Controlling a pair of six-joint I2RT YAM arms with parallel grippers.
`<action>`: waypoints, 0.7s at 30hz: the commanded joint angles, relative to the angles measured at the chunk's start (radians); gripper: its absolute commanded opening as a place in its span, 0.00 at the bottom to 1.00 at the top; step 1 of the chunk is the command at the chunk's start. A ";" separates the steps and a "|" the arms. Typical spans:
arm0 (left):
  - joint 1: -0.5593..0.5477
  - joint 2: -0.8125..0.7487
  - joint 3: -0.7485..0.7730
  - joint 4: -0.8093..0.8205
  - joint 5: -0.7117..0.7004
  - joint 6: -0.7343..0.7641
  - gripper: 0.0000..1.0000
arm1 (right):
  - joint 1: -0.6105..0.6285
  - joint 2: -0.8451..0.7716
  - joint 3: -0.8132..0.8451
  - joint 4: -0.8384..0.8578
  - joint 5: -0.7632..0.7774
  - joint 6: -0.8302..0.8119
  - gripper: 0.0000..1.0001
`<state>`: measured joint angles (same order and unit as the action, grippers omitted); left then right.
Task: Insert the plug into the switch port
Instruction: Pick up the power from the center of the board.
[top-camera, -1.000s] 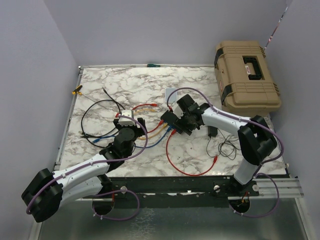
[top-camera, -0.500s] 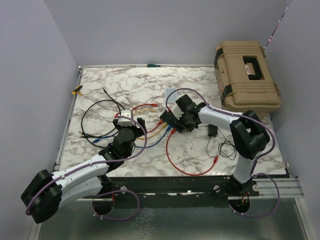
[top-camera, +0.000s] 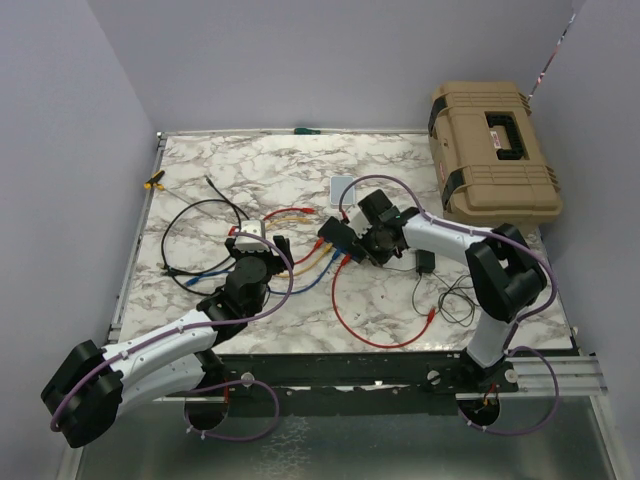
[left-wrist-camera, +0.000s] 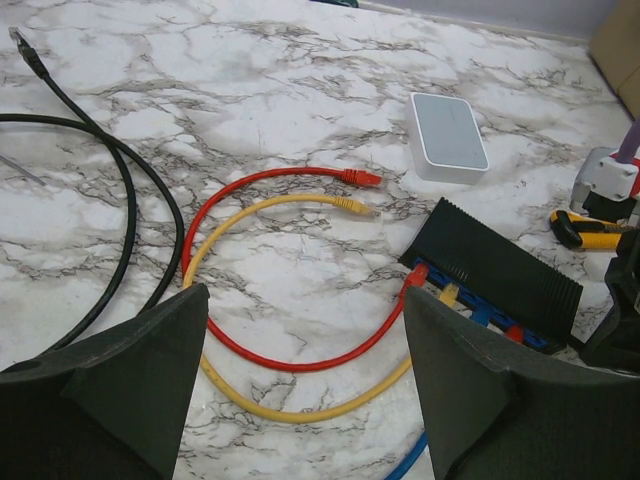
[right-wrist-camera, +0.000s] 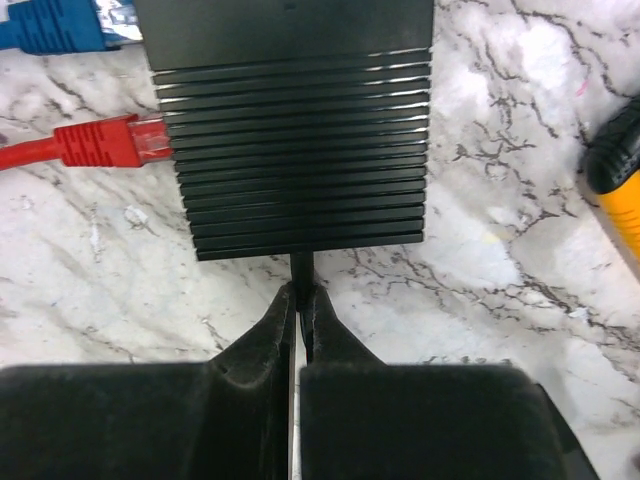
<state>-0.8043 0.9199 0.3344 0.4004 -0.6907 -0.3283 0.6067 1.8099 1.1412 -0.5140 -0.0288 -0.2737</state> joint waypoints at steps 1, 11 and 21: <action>0.006 0.016 -0.005 0.017 0.019 0.012 0.79 | 0.008 -0.041 -0.076 0.042 -0.114 0.095 0.00; 0.006 0.096 0.054 0.033 0.133 -0.030 0.79 | 0.009 -0.086 -0.080 0.034 -0.026 0.198 0.01; 0.109 0.406 0.182 0.139 0.318 -0.147 0.79 | 0.010 -0.092 -0.088 0.034 0.060 0.308 0.01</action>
<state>-0.7681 1.2007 0.4583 0.4568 -0.5293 -0.3885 0.6090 1.7466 1.0603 -0.4656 -0.0250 -0.0319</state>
